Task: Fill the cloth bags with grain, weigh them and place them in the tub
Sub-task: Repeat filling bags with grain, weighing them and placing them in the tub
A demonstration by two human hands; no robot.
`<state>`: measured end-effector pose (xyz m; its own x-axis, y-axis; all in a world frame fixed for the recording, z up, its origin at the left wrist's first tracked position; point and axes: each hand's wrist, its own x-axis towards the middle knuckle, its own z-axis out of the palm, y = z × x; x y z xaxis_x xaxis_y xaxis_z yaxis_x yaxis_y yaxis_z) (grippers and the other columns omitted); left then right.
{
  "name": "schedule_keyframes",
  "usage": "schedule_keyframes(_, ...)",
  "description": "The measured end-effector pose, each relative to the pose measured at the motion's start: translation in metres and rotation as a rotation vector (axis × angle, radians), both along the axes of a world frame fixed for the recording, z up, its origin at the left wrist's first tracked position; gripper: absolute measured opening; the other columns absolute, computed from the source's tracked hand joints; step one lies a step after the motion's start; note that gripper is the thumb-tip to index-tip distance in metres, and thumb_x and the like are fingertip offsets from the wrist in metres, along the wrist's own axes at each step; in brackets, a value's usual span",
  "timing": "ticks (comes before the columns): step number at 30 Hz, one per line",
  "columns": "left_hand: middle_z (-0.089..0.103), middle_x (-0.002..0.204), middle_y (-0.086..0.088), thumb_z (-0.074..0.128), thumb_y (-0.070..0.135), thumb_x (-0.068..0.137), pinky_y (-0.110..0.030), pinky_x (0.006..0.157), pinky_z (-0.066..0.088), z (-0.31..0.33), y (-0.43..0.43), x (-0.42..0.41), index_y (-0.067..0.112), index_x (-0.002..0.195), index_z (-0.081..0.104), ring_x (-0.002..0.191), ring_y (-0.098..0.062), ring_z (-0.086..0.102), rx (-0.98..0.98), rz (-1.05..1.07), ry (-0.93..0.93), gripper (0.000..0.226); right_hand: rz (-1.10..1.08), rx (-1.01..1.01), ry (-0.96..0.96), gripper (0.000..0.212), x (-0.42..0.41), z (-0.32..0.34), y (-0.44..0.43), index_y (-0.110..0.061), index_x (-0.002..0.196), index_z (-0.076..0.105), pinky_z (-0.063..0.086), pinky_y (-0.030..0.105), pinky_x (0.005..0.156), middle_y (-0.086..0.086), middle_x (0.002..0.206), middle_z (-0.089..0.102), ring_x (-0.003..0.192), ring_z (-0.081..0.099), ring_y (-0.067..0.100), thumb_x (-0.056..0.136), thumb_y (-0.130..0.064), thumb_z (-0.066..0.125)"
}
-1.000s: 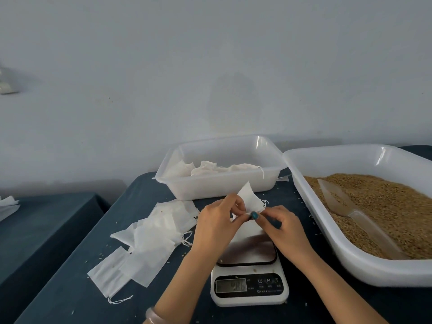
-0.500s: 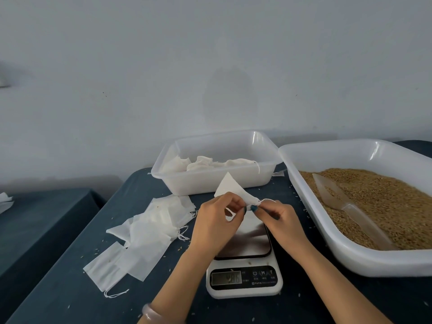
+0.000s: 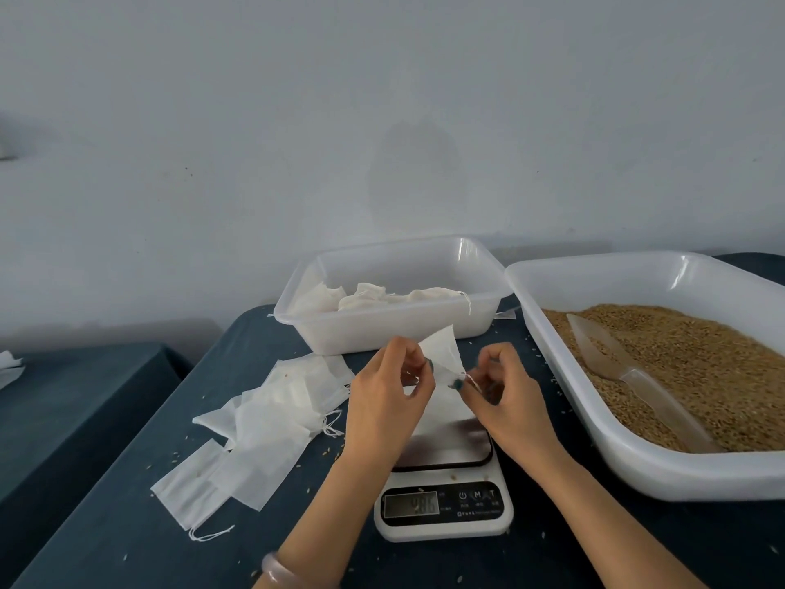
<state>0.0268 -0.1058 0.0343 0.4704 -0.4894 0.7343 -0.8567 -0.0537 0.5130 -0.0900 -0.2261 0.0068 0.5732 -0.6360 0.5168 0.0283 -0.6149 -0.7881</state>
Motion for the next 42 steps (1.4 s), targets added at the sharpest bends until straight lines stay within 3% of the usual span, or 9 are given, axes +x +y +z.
schedule_keyframes(3, 0.065, 0.079, 0.009, 0.073, 0.011, 0.084, -0.018, 0.066, 0.055, 0.000, 0.001, 0.001, 0.020, 0.089, 0.054, 0.070, -0.008, 0.065, 0.009, 0.003, 0.001, 0.022, -0.096, -0.348, 0.055, 0.036, -0.004, 0.002, 0.006, -0.045, 0.094, 0.041, 0.042, 0.010, 0.057, -0.024, 0.079, 0.055, 0.073, 0.057, 0.003, 0.085, -0.025, 0.070)
schedule_keyframes(5, 0.065, 0.079, 0.008, 0.074, 0.011, 0.084, -0.023, 0.066, 0.056, 0.000, 0.001, 0.000, 0.019, 0.089, 0.054, 0.069, -0.007, 0.065, 0.005, -0.001, -0.003, 0.022, -0.096, -0.429, 0.077, 0.038, -0.005, 0.004, 0.009, -0.044, 0.105, 0.046, 0.042, 0.008, 0.058, -0.030, 0.083, 0.053, 0.072, 0.055, -0.002, 0.085, -0.022, 0.070)
schedule_keyframes(10, 0.062, 0.076, 0.010, 0.073, 0.010, 0.085, -0.029, 0.063, 0.056, -0.001, 0.000, -0.002, 0.021, 0.090, 0.054, 0.067, -0.008, 0.063, -0.004, -0.019, -0.005, 0.023, -0.144, -0.635, 0.159, 0.049, -0.004, 0.002, 0.010, -0.036, 0.131, 0.049, 0.048, 0.015, 0.054, -0.013, 0.086, 0.053, 0.066, 0.048, 0.003, 0.088, -0.016, 0.062)
schedule_keyframes(14, 0.061, 0.079, 0.014, 0.072, 0.011, 0.086, -0.028, 0.066, 0.056, -0.001, 0.000, -0.003, 0.028, 0.088, 0.049, 0.071, -0.007, 0.063, 0.011, -0.041, 0.005, 0.029, -0.212, -0.664, 0.147, 0.041, -0.005, 0.004, 0.011, -0.030, 0.123, 0.055, 0.043, 0.012, 0.055, -0.011, 0.090, 0.056, 0.075, 0.052, 0.003, 0.085, -0.018, 0.067)
schedule_keyframes(18, 0.062, 0.080, 0.013, 0.071, 0.010, 0.084, -0.027, 0.066, 0.056, 0.000, -0.001, -0.005, 0.030, 0.087, 0.048, 0.071, -0.007, 0.065, -0.038, -0.052, 0.038, 0.031, -0.254, -0.714, 0.140, 0.031, -0.005, 0.003, 0.010, -0.027, 0.110, 0.063, 0.028, 0.004, 0.057, -0.008, 0.100, 0.057, 0.085, 0.058, 0.006, 0.081, -0.028, 0.074)
schedule_keyframes(22, 0.061, 0.079, 0.013, 0.072, 0.012, 0.083, -0.029, 0.065, 0.056, 0.000, -0.001, -0.006, 0.026, 0.087, 0.050, 0.070, -0.008, 0.063, -0.019, -0.052, 0.013, 0.027, -0.347, -0.802, 0.111, 0.027, -0.004, 0.004, 0.008, -0.024, 0.102, 0.070, 0.035, 0.013, 0.049, -0.001, 0.095, 0.051, 0.079, 0.053, 0.011, 0.077, -0.032, 0.078)
schedule_keyframes(25, 0.059, 0.079, 0.014, 0.070, 0.012, 0.083, -0.028, 0.065, 0.055, 0.001, 0.000, -0.007, 0.027, 0.088, 0.049, 0.071, -0.007, 0.062, 0.012, -0.066, -0.015, 0.026, -0.352, -0.913, 0.026, 0.018, -0.004, 0.007, 0.009, -0.020, 0.089, 0.070, 0.033, 0.016, 0.055, 0.000, 0.095, 0.052, 0.079, 0.050, 0.012, 0.089, -0.038, 0.066)
schedule_keyframes(29, 0.057, 0.079, 0.014, 0.071, 0.008, 0.082, -0.027, 0.064, 0.054, 0.003, 0.000, -0.007, 0.024, 0.087, 0.050, 0.069, -0.009, 0.061, -0.001, -0.065, -0.014, 0.027, -0.290, -1.019, -0.047, 0.017, -0.004, 0.007, 0.009, -0.016, 0.081, 0.069, 0.047, 0.024, 0.061, -0.003, 0.099, 0.064, 0.081, 0.055, 0.014, 0.093, -0.028, 0.067)
schedule_keyframes(42, 0.055, 0.076, 0.011, 0.071, 0.001, 0.078, -0.028, 0.059, 0.053, 0.008, -0.001, -0.006, 0.022, 0.081, 0.050, 0.064, -0.014, 0.058, -0.119, -0.037, 0.085, 0.030, -0.341, -1.231, -0.116, 0.012, -0.004, 0.013, 0.015, -0.015, 0.086, 0.075, 0.046, 0.029, 0.058, -0.004, 0.097, 0.069, 0.076, 0.054, 0.017, 0.094, -0.014, 0.065)
